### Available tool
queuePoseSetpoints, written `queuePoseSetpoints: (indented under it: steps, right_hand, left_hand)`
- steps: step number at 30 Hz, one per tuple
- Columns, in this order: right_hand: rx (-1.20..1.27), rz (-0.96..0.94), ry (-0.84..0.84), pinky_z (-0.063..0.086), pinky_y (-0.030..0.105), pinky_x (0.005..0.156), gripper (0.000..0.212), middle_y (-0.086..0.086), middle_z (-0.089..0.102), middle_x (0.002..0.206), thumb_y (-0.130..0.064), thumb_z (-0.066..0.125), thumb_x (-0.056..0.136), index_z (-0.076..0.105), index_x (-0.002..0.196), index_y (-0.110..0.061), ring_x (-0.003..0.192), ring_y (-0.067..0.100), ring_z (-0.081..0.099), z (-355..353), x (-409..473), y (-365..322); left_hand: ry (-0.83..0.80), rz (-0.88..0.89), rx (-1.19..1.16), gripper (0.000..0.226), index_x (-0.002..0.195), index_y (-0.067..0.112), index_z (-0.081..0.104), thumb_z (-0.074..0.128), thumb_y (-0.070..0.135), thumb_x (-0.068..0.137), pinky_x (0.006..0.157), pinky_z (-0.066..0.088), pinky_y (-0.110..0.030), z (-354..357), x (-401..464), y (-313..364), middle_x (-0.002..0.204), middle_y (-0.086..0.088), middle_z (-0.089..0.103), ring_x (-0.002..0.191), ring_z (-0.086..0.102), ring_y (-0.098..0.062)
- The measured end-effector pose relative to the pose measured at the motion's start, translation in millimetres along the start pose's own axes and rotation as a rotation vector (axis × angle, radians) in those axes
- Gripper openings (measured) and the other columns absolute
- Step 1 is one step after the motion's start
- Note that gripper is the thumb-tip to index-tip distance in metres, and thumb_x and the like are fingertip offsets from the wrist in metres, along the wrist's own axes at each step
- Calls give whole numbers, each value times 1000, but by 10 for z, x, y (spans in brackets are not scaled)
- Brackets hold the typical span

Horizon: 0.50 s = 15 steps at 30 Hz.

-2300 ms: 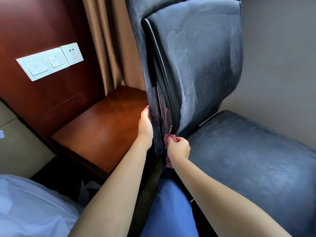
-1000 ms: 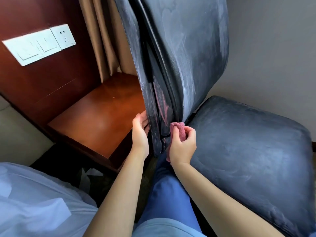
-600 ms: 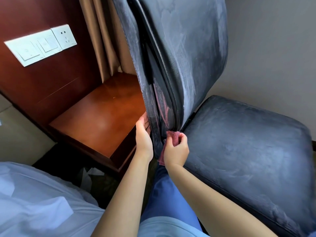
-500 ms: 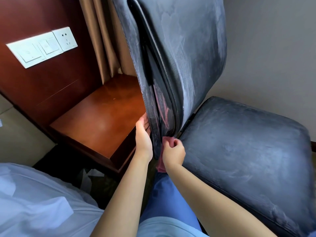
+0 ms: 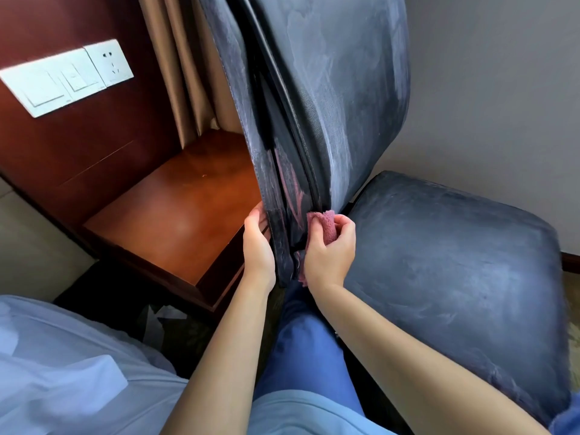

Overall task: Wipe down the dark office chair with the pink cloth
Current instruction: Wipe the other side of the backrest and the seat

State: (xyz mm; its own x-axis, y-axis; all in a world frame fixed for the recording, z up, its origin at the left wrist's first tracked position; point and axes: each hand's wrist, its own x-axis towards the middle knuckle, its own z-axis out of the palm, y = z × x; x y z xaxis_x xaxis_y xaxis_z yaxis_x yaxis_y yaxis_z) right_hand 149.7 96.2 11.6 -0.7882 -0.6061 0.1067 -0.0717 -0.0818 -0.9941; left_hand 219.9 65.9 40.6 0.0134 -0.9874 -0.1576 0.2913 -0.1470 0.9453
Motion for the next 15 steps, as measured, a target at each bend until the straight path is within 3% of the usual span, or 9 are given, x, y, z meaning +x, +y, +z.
queuePoseSetpoints:
  steps: [6,10,15]
  right_hand:
    - [-101,59,-23,36,17,76,4,-4,60,97,-23,54,92,56,95,-21,89,10,54,33,-85,315]
    - [-159,161,-31,35,20,77,12,-3,59,98,-19,49,93,57,101,-16,91,11,52,140,-152,473]
    - [-185,389,-147,38,26,68,13,-2,58,78,-22,51,91,56,83,-13,77,17,53,276,-133,584]
  left_hand:
    - [8,-7,-11,41,129,16,55,27,26,101,65,47,-10,-5,23,-12,103,8,64,90,60,-1]
    - [-24,-3,5,40,127,17,56,27,25,101,62,46,-4,-12,11,-24,104,10,65,85,61,6]
    - [-26,10,17,33,100,29,60,28,23,102,59,45,-4,-12,-5,1,89,16,65,71,62,11]
